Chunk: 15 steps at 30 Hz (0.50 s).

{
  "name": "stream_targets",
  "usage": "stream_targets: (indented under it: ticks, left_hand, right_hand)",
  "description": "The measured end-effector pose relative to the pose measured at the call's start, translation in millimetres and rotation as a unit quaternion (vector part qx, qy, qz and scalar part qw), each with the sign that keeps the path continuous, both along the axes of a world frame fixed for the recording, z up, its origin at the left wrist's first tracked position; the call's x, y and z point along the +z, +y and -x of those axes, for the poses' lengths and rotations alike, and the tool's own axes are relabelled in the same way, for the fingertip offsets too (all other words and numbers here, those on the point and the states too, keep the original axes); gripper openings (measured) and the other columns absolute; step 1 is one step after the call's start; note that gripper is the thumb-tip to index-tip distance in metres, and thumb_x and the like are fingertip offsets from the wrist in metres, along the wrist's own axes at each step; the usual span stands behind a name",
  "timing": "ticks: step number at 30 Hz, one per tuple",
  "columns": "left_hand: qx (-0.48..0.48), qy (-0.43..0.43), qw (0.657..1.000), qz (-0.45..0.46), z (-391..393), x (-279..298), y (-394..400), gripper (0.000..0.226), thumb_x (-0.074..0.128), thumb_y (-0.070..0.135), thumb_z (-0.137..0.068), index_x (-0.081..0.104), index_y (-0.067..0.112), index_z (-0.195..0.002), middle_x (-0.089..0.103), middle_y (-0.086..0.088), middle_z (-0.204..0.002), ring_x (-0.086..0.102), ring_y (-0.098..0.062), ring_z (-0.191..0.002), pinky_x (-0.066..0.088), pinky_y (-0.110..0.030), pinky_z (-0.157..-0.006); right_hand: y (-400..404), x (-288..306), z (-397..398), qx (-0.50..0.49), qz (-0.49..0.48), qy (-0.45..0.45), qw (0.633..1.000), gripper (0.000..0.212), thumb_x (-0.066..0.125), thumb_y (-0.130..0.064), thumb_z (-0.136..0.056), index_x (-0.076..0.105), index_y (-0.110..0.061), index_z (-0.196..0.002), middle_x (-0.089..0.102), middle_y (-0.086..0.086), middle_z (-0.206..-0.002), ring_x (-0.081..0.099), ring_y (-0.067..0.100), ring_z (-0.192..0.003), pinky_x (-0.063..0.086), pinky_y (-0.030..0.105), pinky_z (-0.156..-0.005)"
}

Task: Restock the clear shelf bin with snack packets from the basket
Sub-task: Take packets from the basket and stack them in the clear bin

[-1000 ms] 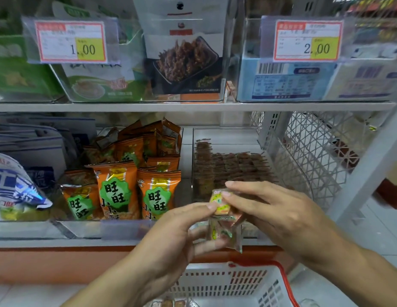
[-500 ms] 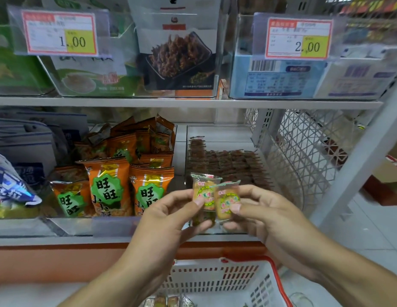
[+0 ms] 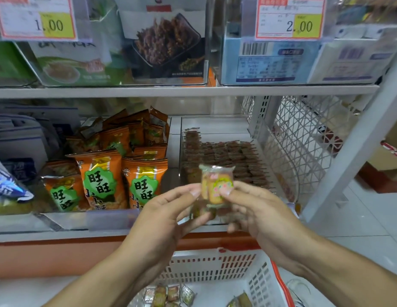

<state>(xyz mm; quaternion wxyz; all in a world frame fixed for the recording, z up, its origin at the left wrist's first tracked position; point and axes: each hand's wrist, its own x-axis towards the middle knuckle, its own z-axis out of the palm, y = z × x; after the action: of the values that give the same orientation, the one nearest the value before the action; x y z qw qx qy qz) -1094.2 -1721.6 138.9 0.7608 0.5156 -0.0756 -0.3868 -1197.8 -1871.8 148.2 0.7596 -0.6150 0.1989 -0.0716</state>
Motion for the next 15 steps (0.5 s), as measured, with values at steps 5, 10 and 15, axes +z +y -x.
stream_targets:
  ticks: [5,10,15]
  left_hand:
    - [0.1,0.067,0.992,0.042,-8.6,-0.3,1.0,0.043,0.074,-0.003,-0.064,0.077,0.003,-0.106,0.078,-0.012,-0.104,0.077,-0.026,-0.096,0.063,-0.029,-0.068]
    - [0.104,0.021,0.994,0.012,-6.5,3.2,2.5,0.049,0.081,0.013,-0.065,0.071,0.015,-0.113,0.08,-0.003,-0.102,0.077,-0.012,-0.076,0.059,-0.025,-0.052]
    - [0.111,0.003,0.993,0.029,-8.0,-3.1,1.8,0.034,0.08,0.012,-0.068,0.074,0.012,-0.102,0.079,-0.003,-0.104,0.077,-0.017,-0.089,0.062,-0.03,-0.061]
  right_hand:
    - [-18.4,7.2,1.9,-0.046,-0.053,-0.058,0.996,0.033,0.064,-0.033,-0.085,0.077,-0.016,-0.11,0.073,0.011,-0.117,0.066,0.024,-0.106,0.057,0.041,-0.082]
    - [-9.7,1.9,3.3,0.044,-0.075,-0.03,0.996,0.032,0.067,-0.028,-0.09,0.073,-0.01,-0.116,0.072,0.017,-0.12,0.069,0.027,-0.107,0.057,0.049,-0.093]
    - [5.2,-5.5,-2.3,0.025,-0.111,-0.034,0.993,0.042,0.063,-0.029,-0.085,0.068,-0.017,-0.125,0.073,0.014,-0.12,0.071,0.027,-0.107,0.059,0.044,-0.089]
